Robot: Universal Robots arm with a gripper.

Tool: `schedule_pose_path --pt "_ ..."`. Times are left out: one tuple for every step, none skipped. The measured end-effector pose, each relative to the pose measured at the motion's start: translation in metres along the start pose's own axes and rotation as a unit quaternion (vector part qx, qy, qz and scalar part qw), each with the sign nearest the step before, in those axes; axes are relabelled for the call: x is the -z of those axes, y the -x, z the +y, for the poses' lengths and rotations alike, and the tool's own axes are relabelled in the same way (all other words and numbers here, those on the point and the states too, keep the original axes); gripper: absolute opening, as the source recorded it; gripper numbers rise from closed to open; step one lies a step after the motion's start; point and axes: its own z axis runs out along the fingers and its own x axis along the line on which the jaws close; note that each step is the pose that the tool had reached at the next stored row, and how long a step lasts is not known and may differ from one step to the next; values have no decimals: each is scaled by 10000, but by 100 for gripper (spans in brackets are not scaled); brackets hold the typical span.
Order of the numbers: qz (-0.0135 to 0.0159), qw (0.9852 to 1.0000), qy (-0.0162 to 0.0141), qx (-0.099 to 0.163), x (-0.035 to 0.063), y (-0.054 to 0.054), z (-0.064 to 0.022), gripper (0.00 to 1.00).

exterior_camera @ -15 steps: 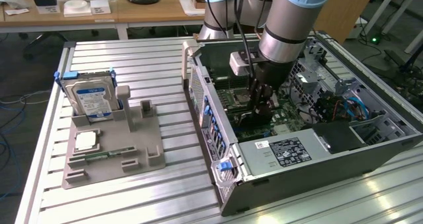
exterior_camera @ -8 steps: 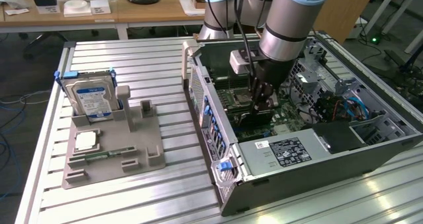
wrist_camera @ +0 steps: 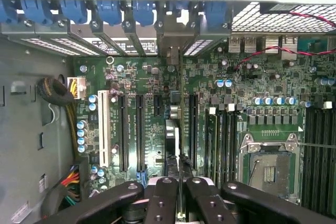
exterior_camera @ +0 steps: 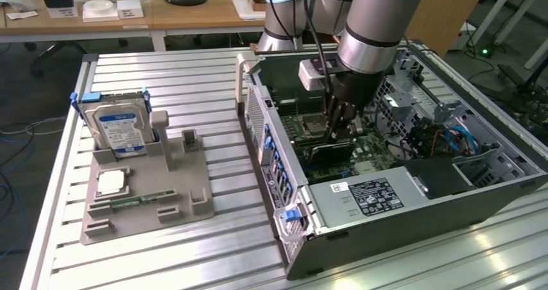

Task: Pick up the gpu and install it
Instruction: 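Insert the gpu into the slot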

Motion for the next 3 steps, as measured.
schedule_pose_path --pt "0 10000 0 0 0 0 0 15" --pt "0 10000 0 0 0 0 0 15" --pt "0 10000 0 0 0 0 0 15"
